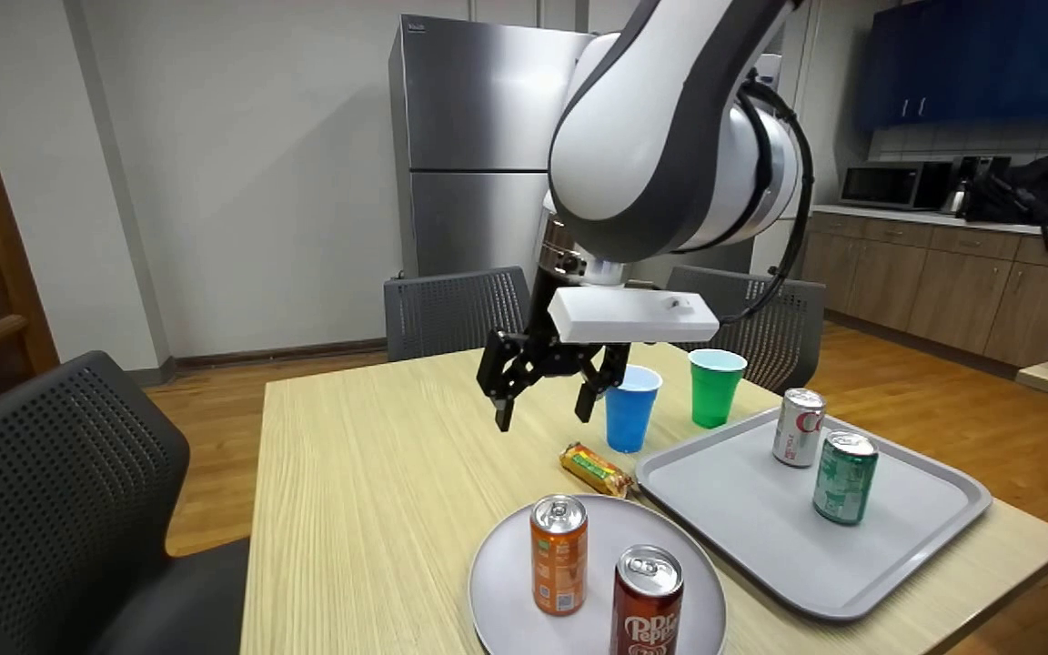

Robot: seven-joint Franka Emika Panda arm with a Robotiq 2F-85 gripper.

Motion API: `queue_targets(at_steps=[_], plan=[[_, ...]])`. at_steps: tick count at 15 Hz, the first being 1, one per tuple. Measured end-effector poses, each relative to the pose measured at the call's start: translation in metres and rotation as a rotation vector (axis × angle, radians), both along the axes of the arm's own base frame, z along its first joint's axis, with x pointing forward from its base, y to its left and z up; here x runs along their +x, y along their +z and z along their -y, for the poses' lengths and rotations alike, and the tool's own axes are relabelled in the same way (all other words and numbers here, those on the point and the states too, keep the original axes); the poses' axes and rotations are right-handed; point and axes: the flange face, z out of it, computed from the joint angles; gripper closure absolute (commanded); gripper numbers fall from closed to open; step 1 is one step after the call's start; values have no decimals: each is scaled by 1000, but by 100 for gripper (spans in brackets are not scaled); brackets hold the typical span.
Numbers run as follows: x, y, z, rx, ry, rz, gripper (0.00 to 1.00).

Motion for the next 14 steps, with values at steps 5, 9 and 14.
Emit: queue_targets(at_steps=[5,9,14], plan=[[4,-22,-19,-9,26,-50,0],[-1,-39,-28,-42,47,-129,0],[-6,-50,-27,-83,58,-194,0]])
